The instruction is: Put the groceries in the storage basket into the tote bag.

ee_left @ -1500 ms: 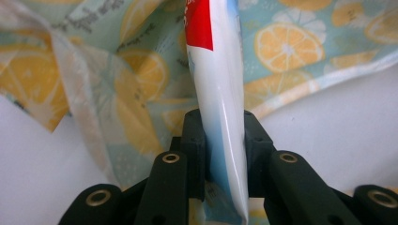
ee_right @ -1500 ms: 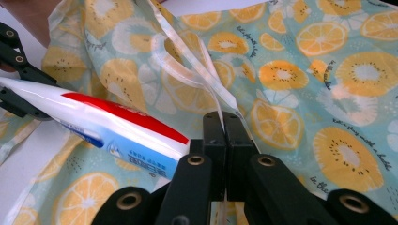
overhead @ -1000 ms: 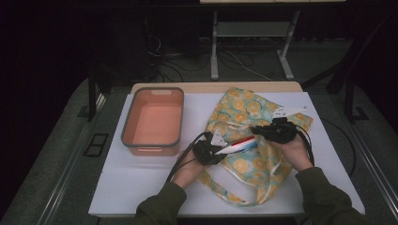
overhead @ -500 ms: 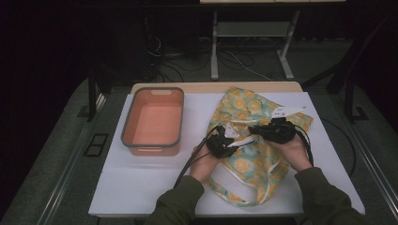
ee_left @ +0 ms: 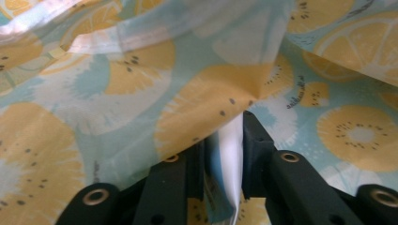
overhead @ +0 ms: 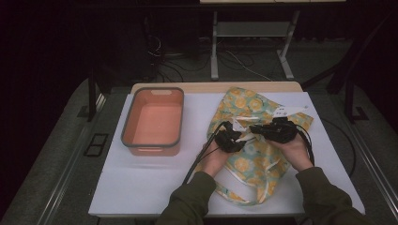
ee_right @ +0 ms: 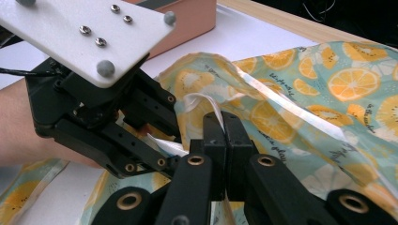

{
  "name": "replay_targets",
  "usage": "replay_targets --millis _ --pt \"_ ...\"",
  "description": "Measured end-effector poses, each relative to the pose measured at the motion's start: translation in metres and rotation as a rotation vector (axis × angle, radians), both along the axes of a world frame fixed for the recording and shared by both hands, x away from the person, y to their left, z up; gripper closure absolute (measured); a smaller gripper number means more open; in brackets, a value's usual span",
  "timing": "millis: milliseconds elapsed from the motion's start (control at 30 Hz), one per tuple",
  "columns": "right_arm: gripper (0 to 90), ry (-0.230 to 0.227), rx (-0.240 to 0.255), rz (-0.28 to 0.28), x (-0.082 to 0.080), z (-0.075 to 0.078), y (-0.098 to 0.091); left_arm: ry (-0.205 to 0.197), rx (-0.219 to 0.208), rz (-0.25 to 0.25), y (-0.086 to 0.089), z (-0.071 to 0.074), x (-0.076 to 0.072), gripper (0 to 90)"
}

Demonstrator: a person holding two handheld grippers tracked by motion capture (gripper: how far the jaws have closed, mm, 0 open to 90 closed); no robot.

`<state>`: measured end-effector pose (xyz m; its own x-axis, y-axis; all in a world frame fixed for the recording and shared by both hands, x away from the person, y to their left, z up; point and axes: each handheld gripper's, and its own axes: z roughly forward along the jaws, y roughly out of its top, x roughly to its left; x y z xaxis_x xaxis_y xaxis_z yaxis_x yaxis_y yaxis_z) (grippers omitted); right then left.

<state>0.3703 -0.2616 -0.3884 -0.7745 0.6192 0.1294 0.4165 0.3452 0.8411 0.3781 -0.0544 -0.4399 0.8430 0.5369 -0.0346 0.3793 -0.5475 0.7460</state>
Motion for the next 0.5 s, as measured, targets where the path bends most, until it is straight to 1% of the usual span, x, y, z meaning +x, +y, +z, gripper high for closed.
replay_targets --millis 33,67,100,133,167,200,300,333,433,500 --pt "89.6 0.001 0.002 -0.001 0.0 0.0 0.0 0.008 -0.02 0.001 0.003 0.002 -0.001 68.4" --pt "89.6 0.001 0.004 -0.003 0.0 0.0 -0.001 0.016 -0.028 0.001 0.007 0.005 -0.002 62.7" --pt "89.6 0.001 0.005 -0.003 0.0 0.001 -0.001 0.014 -0.039 -0.009 0.012 0.008 -0.004 59.4" --pt "89.6 0.002 0.006 -0.004 0.0 0.001 -0.002 0.011 -0.047 -0.016 0.016 0.011 -0.007 58.8" --pt "89.6 0.001 0.006 -0.003 -0.001 0.001 -0.002 0.015 -0.039 -0.021 0.021 0.015 -0.009 55.6" --pt "89.6 -0.001 0.005 0.0 -0.001 0.002 -0.001 0.017 -0.045 -0.024 0.026 0.017 -0.012 52.5" --pt "89.6 -0.009 0.006 0.017 -0.006 0.006 0.002 0.008 -0.064 -0.03 0.044 0.024 -0.024 48.0" --pt "89.6 -0.014 0.005 0.026 -0.008 0.008 0.004 0.003 -0.07 -0.034 0.051 0.026 -0.028 47.3" --pt "89.6 -0.02 0.003 0.053 -0.014 0.011 0.009 0.012 -0.089 -0.044 0.07 0.033 -0.038 45.1" --pt "89.6 -0.017 -0.003 0.074 -0.018 0.012 0.014 0.003 -0.095 -0.047 0.081 0.037 -0.047 44.3"
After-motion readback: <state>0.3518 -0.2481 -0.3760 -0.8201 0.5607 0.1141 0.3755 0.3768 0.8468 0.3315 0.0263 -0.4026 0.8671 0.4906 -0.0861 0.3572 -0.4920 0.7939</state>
